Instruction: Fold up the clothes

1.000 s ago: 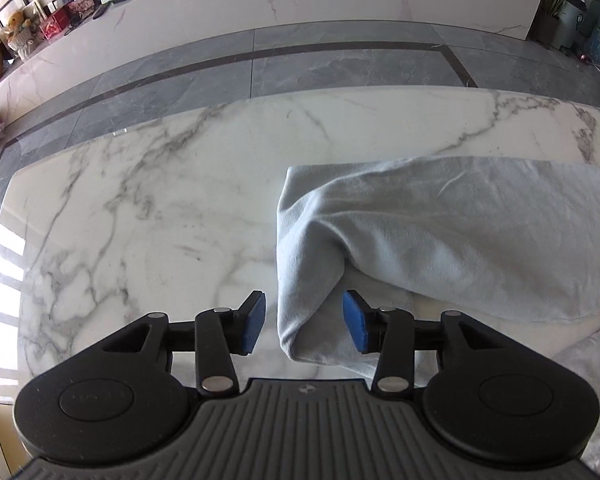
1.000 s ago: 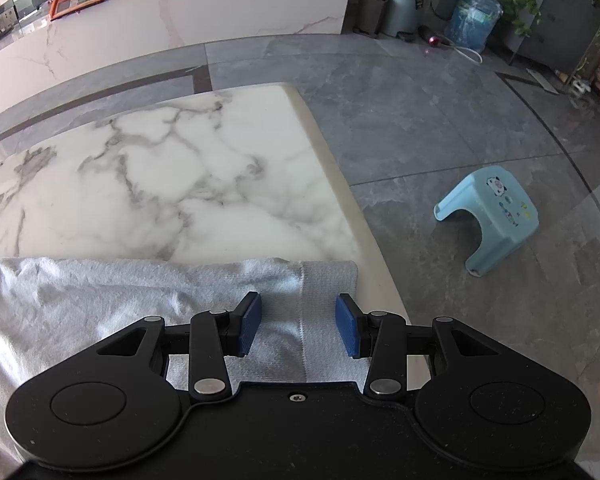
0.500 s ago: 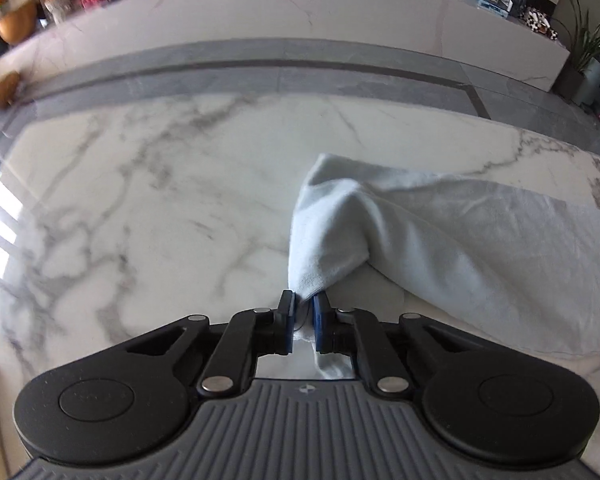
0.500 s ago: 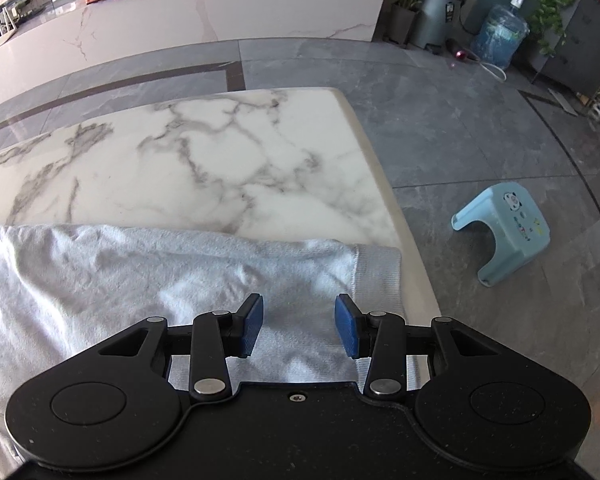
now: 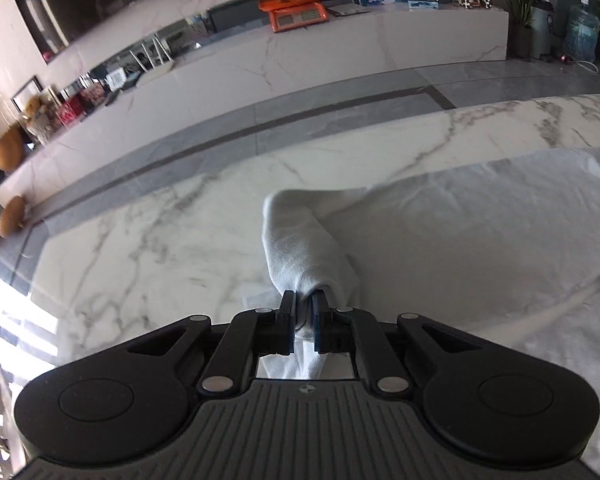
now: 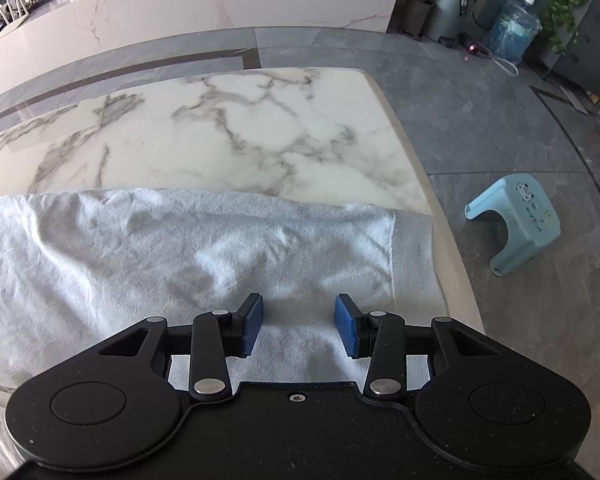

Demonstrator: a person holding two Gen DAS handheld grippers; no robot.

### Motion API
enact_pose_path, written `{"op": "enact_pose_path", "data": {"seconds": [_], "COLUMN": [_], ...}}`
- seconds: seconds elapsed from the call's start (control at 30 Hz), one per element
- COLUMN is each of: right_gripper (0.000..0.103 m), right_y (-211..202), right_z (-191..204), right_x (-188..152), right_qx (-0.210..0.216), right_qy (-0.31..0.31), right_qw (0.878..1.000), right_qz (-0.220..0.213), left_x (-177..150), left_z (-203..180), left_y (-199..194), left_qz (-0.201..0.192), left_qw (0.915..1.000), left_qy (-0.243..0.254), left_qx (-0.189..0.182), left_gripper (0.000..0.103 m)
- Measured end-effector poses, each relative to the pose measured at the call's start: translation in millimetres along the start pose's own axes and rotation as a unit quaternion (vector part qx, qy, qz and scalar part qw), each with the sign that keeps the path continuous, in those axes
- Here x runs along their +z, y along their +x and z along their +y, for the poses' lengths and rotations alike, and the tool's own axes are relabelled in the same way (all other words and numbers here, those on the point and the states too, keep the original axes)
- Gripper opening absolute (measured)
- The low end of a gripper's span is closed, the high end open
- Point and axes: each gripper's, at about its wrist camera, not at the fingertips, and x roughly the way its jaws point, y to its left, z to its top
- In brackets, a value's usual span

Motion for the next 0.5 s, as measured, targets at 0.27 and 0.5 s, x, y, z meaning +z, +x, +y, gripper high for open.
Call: {"op": "enact_pose_path", "data": {"seconds": [0.27, 0.5], "right_gripper": [0.039, 0.039], "right_y": [-10.7, -16.0], "right_z": [-0.1, 2.4], "right_x": [-10.0, -15.4], "right_qx": [-0.001, -0.001], "right_qy": [-0.002, -0.005], "right_qw": [1.000, 1.000], "right_qz": [0.005, 0.006], "left_x": [-24.8, -23.7], "left_z": [-2.7, 28.1], "left_y": [19.2, -2.9], "left_qz": [0.062, 0.045], "left_qw": [0.9895, 0.9780], "left_qy": [-0.056, -0.101], "left_qx": [-0.118, -0.176], "left_gripper": [0.011, 0.046]}}
